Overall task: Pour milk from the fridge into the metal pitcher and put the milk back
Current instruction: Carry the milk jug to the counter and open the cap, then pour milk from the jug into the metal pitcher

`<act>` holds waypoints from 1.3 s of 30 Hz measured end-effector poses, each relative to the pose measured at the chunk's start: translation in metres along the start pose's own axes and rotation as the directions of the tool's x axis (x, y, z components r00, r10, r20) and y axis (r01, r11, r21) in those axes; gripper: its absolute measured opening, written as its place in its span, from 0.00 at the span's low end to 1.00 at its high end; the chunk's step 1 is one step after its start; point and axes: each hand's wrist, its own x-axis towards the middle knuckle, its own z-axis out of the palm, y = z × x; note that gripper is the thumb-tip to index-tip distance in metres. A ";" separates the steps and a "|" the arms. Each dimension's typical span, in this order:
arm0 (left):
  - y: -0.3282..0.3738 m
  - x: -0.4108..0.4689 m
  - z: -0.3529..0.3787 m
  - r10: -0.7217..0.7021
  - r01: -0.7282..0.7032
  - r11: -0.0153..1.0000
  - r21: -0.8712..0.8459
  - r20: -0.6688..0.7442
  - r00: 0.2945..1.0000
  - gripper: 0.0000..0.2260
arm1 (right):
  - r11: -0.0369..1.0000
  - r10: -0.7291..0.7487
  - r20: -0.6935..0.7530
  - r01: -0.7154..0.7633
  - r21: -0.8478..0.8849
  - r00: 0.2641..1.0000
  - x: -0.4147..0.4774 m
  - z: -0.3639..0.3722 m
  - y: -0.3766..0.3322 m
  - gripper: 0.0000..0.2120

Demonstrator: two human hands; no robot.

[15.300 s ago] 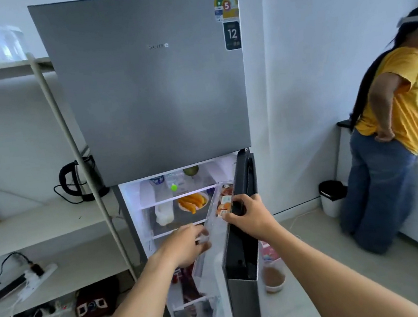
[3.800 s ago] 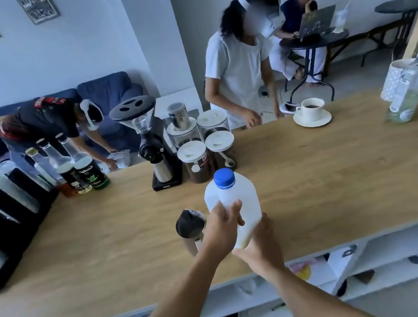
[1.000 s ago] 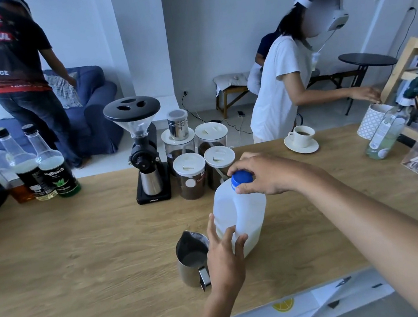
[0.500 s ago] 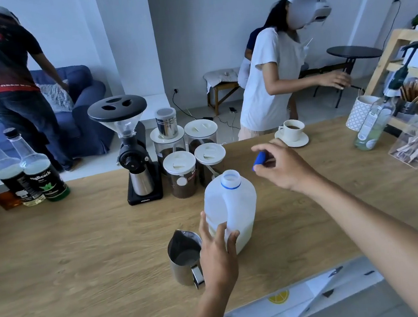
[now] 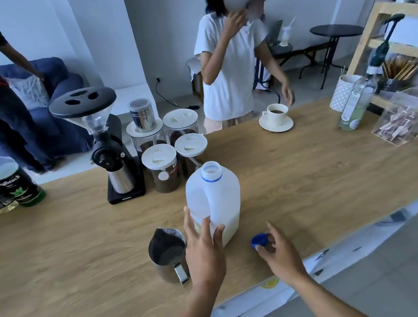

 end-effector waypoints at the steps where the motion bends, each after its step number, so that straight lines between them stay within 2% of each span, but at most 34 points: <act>1: 0.001 0.000 0.001 0.000 0.000 1.000 0.002 -0.004 1.000 0.13 | 0.999 -0.019 -0.005 0.019 -0.035 1.000 0.000 0.002 0.002 0.34; 5: 0.000 0.000 0.003 0.001 -0.001 1.000 -0.002 -0.006 1.000 0.13 | 0.993 -0.036 0.013 0.037 -0.113 0.999 0.001 0.007 0.003 0.31; 9: 0.003 -0.001 0.002 -0.002 0.002 0.999 -0.034 -0.004 1.000 0.14 | 0.994 -0.013 0.028 0.016 -0.112 1.000 0.007 0.005 0.002 0.32; 13: 0.000 -0.006 0.004 -0.013 0.015 0.997 -0.076 0.028 1.000 0.15 | 0.997 -0.033 -0.049 0.029 -0.078 0.998 0.011 0.003 -0.009 0.23; 17: -0.013 -0.023 0.010 0.057 -0.046 0.984 -0.172 0.060 0.997 0.19 | 0.979 -0.200 -0.109 0.202 0.007 0.974 0.001 0.007 -0.048 0.06; 20: -0.021 -0.036 0.005 0.064 -0.023 0.956 -0.294 0.132 0.989 0.23 | 0.950 -0.290 -0.133 0.302 0.081 0.948 -0.007 0.016 -0.077 0.09; 24: -0.028 -0.054 -0.003 0.071 0.017 0.942 -0.335 0.248 0.966 0.20 | 0.909 -0.368 -0.163 0.392 0.145 0.915 -0.011 0.029 -0.109 0.10; 27: -0.039 -0.068 -0.007 -0.023 0.105 0.949 -0.299 0.265 0.964 0.07 | 0.878 -0.380 -0.166 0.411 0.243 0.910 -0.013 0.037 -0.125 0.16; 29: -0.050 -0.077 -0.008 -0.149 0.216 0.933 -0.288 0.238 0.960 0.10 | 0.882 -0.341 -0.113 0.360 0.305 0.933 -0.015 0.042 -0.130 0.19; 32: -0.062 -0.087 -0.015 -0.350 0.406 0.854 -0.324 0.220 0.911 0.13 | 0.891 -0.309 -0.038 0.303 0.337 0.950 -0.013 0.047 -0.137 0.21; 34: -0.064 -0.089 -0.018 -0.408 0.453 0.822 -0.344 0.197 0.891 0.15 | 0.895 -0.332 -0.023 0.322 0.309 0.943 -0.008 0.046 -0.141 0.22; 37: -0.066 -0.092 -0.029 -0.505 0.501 0.784 -0.367 0.093 0.858 0.20 | 0.900 -0.348 0.026 0.326 0.290 0.937 -0.002 0.050 -0.147 0.22; 39: -0.065 -0.091 -0.037 -0.552 0.510 0.770 -0.383 -0.001 0.834 0.19 | 0.895 -0.357 0.028 0.333 0.296 0.934 0.004 0.051 -0.151 0.22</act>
